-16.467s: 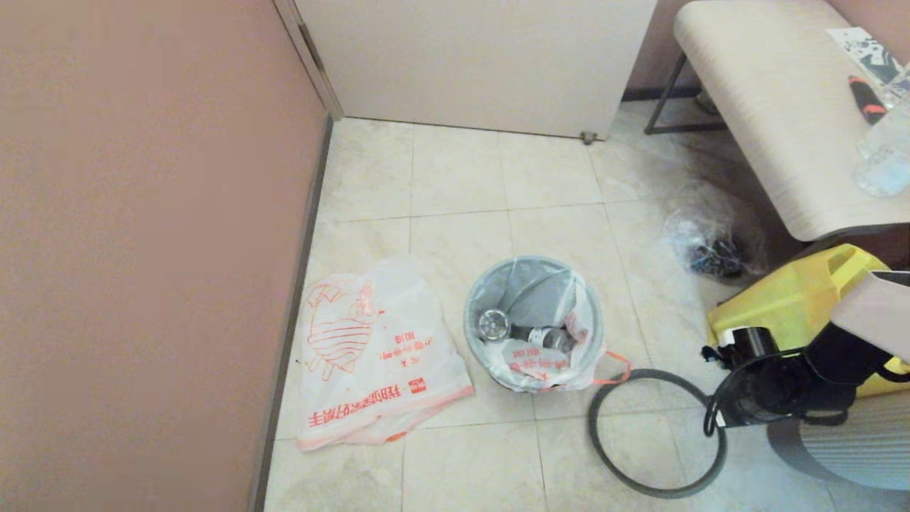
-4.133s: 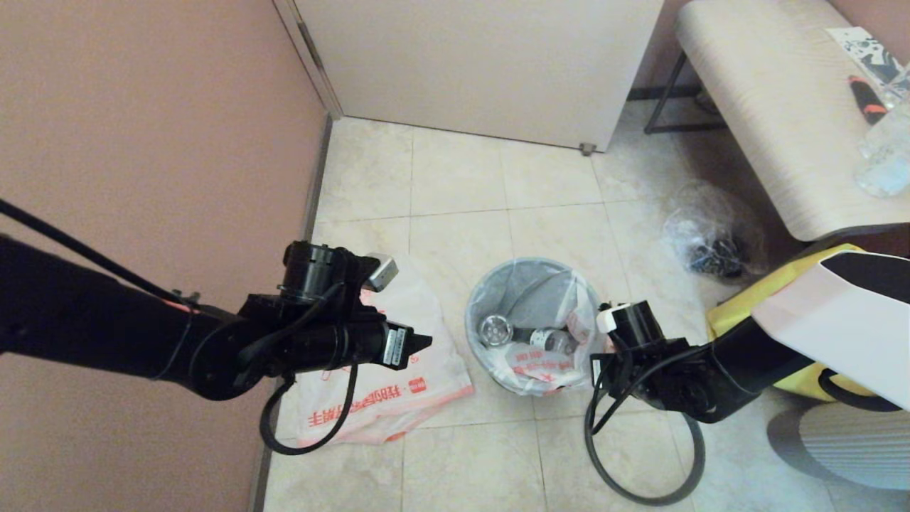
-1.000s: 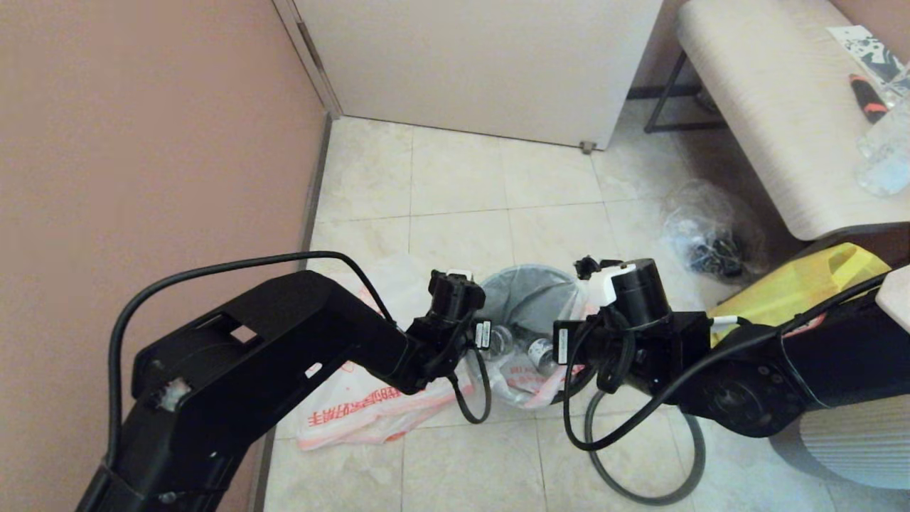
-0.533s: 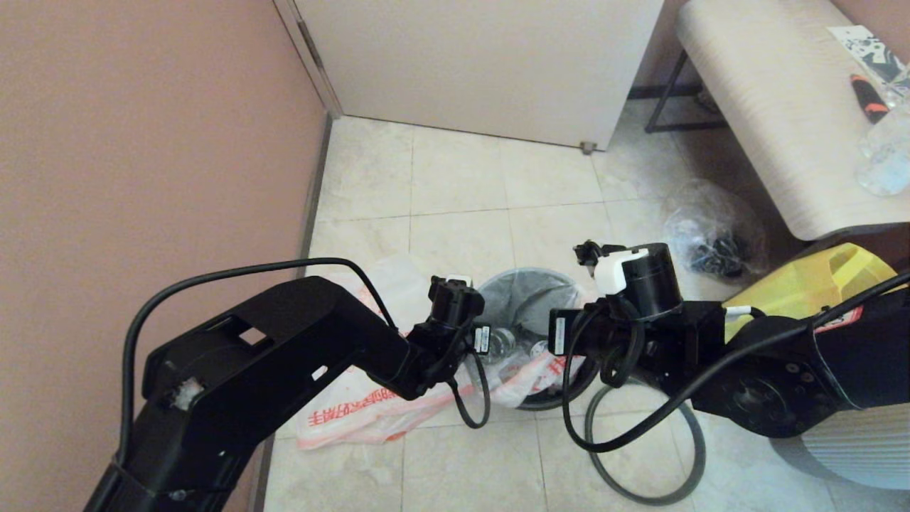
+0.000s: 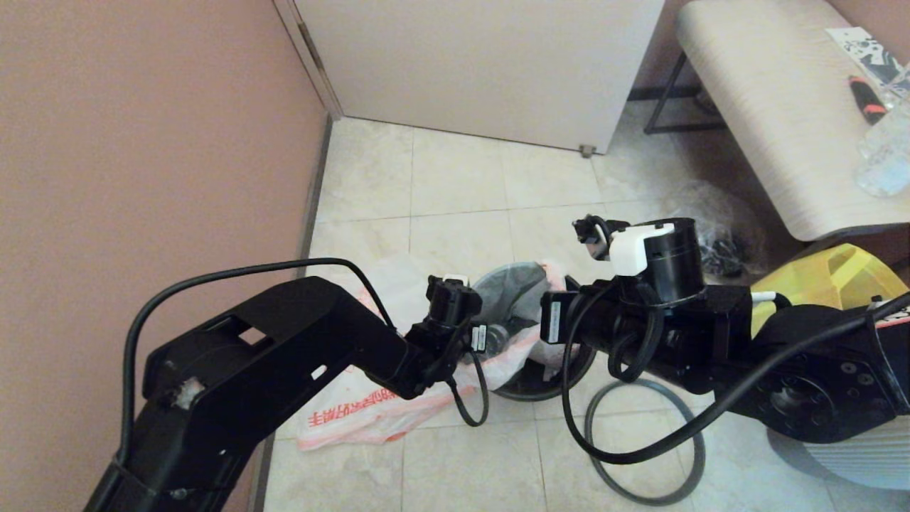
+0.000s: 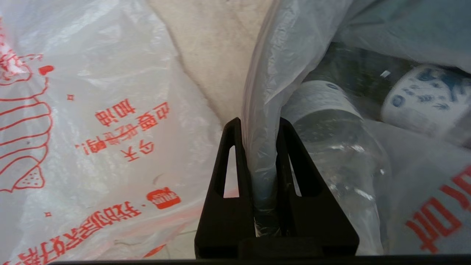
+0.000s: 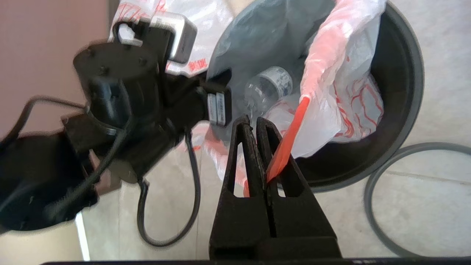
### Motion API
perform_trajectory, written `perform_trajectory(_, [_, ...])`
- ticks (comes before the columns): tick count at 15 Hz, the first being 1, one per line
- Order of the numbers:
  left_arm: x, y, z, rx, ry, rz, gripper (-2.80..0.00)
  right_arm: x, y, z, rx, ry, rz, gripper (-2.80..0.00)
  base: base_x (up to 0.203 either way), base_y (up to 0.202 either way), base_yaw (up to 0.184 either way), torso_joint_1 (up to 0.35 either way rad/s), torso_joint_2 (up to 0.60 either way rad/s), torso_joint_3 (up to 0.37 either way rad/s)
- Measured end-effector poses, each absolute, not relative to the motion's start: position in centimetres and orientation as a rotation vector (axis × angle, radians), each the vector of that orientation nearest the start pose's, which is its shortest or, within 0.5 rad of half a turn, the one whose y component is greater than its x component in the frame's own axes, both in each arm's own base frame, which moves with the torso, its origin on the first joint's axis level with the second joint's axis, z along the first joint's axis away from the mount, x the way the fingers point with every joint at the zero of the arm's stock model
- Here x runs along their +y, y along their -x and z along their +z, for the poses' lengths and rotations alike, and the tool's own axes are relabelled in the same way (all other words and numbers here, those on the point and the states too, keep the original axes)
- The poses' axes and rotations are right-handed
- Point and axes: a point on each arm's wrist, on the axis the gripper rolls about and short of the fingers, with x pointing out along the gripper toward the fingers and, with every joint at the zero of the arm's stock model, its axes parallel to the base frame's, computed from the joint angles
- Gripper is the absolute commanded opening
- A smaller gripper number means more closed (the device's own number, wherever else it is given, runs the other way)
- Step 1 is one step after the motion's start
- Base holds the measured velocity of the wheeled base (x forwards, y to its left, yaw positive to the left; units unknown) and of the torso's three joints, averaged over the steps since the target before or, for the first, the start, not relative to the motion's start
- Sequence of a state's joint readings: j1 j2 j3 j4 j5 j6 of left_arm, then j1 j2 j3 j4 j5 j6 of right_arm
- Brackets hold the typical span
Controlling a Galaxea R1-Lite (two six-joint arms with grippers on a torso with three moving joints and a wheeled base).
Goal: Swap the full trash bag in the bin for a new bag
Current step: Place the trash bag on the floor
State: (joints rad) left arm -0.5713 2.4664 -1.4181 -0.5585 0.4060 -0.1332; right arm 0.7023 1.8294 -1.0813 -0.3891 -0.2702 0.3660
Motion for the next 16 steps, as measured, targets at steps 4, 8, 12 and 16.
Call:
perform_trajectory(4, [-24.4, -40.7, 2.7, 0.448, -0.098, -0.109, 0.0, 22.1, -27.0, 19.3, 0.393, -0.186, 0.361, -2.8, 0.0, 0.0, 0.0, 0.0, 0.0, 0.0])
perform_trajectory(8, [-24.2, -39.1, 5.1, 0.43, -0.07, -0.122, 0.0, 22.1, -26.9, 19.5, 0.384, -0.172, 0.364, -2.8, 0.0, 0.0, 0.0, 0.0, 0.0, 0.0])
perform_trajectory(12, [-23.5, -35.6, 8.2, 0.421, -0.034, -0.119, -2.8, 21.8, -26.5, 20.4, 0.355, -0.157, 0.374, -2.8, 0.0, 0.0, 0.0, 0.0, 0.0, 0.0])
perform_trajectory(16, [-21.2, -30.3, 9.8, 0.427, -0.063, -0.076, -2.8, 21.5, -25.9, 21.5, 0.338, -0.102, 0.391, -2.8, 0.0, 0.0, 0.0, 0.0, 0.0, 0.0])
